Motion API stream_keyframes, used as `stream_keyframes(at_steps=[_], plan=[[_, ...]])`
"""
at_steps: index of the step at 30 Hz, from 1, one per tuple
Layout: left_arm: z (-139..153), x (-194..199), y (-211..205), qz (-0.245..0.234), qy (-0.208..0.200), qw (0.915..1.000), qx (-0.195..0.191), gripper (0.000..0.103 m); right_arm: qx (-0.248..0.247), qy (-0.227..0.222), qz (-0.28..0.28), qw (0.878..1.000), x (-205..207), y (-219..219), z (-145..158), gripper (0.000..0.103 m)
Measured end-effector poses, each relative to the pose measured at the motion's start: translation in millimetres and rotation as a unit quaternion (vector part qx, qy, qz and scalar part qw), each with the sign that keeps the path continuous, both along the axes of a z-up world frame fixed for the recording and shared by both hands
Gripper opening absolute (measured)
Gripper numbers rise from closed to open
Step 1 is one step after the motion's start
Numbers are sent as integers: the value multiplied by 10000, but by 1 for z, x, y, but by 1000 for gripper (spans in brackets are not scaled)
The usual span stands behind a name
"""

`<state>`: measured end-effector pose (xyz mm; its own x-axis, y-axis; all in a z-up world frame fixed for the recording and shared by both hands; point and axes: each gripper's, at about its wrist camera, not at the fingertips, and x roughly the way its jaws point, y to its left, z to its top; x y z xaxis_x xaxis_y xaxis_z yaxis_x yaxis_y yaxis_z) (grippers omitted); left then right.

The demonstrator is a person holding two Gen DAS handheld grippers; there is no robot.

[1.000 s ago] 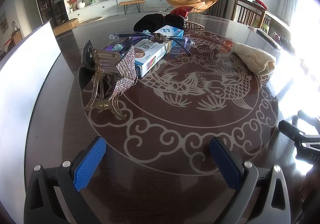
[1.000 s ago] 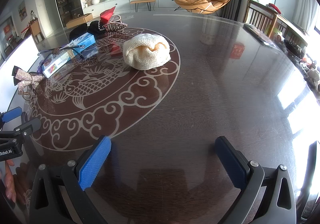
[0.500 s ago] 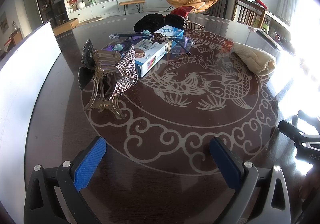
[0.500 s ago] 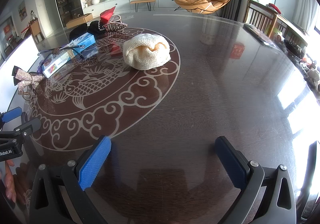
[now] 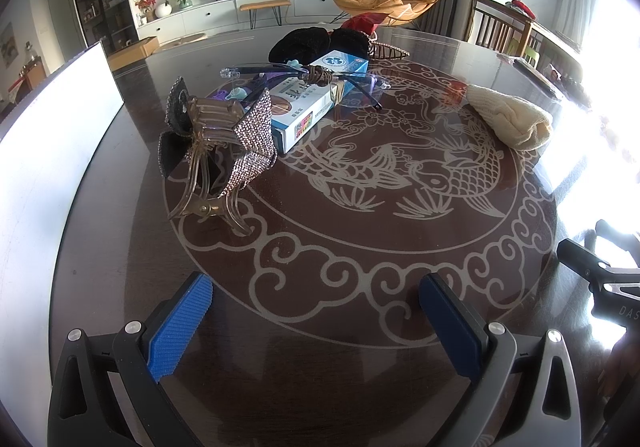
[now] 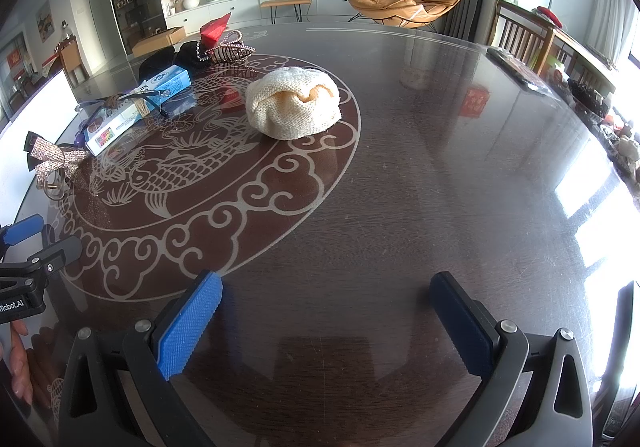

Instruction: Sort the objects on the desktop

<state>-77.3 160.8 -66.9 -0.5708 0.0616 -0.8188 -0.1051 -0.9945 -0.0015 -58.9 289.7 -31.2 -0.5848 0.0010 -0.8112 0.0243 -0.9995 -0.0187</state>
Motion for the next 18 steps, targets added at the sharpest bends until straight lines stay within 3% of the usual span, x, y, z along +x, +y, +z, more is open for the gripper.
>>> stream_keyframes(at_steps=[9, 14, 18], plan=[[0, 0, 1, -25, -24, 10000, -18, 103, 0, 0, 0, 10000, 0, 0, 0, 103], [0, 16, -1, -495, -63, 9988, -11, 103, 0, 1, 0, 10000, 0, 0, 0, 103], [0, 30, -4, -561, -115, 9984, -30, 103, -1, 0, 0, 10000, 0, 0, 0, 103]])
